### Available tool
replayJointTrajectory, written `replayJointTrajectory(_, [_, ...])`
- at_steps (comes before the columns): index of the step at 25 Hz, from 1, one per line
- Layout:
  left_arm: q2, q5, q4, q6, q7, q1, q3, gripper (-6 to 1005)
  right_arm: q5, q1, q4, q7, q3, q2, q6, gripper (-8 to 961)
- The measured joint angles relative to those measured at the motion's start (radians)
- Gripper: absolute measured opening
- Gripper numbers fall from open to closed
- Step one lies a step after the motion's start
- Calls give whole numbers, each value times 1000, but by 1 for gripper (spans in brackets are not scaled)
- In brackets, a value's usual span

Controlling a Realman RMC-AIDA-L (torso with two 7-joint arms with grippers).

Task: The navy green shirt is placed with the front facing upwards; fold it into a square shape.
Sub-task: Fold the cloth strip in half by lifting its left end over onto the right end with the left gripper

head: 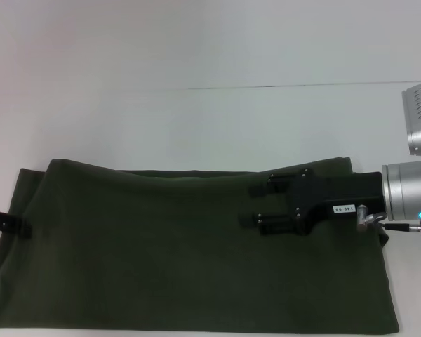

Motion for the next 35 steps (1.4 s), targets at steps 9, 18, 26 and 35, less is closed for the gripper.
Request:
replayJointTrajectory(9, [-5, 4, -4, -23, 1, 3, 37, 938, 0, 0, 3, 1, -1, 0, 0, 701])
replayJointTrajectory(18, [-5, 14, -38, -46, 3, 4, 54, 937, 0, -1, 4, 2, -10, 0, 0, 702])
replayJointTrajectory(26, [-5, 14, -42, -55, 1, 4, 65, 938, 0, -1, 2, 5, -13, 0, -2, 702])
replayJointTrajectory(35, [-7, 32, -42, -65, 1, 4, 66, 938, 0, 0, 1, 5, -15, 0, -5, 703])
